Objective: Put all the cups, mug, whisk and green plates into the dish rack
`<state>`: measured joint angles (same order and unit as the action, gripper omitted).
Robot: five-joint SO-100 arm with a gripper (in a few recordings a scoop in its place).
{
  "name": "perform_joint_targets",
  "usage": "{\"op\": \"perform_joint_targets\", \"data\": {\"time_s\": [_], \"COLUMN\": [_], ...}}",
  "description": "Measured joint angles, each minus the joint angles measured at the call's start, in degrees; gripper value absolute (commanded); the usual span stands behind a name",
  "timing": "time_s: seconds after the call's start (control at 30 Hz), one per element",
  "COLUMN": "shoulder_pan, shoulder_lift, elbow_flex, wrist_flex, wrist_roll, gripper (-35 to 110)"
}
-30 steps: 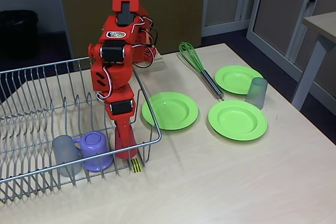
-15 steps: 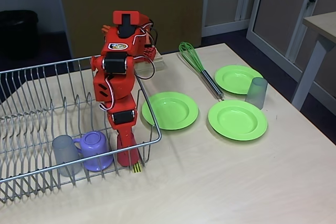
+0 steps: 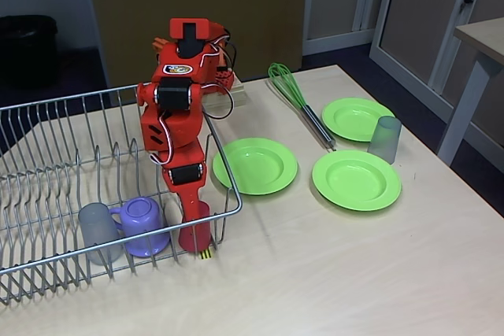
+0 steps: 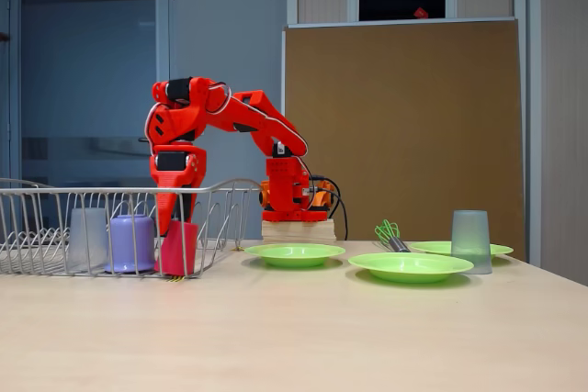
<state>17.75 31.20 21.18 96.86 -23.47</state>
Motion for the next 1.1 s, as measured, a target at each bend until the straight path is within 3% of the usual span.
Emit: {"op": "perform_joint_targets", "data": {"time_s": [0.7,1.1], "shoulder_pan": [1.23,1.67], "shoulder_lift": [4.57,28.04], "elbow_flex": [-0.09,14.85], "wrist_flex": [2.72,3.60], "wrist_roll": [-0.97,-2.90], "gripper": [32,30]}}
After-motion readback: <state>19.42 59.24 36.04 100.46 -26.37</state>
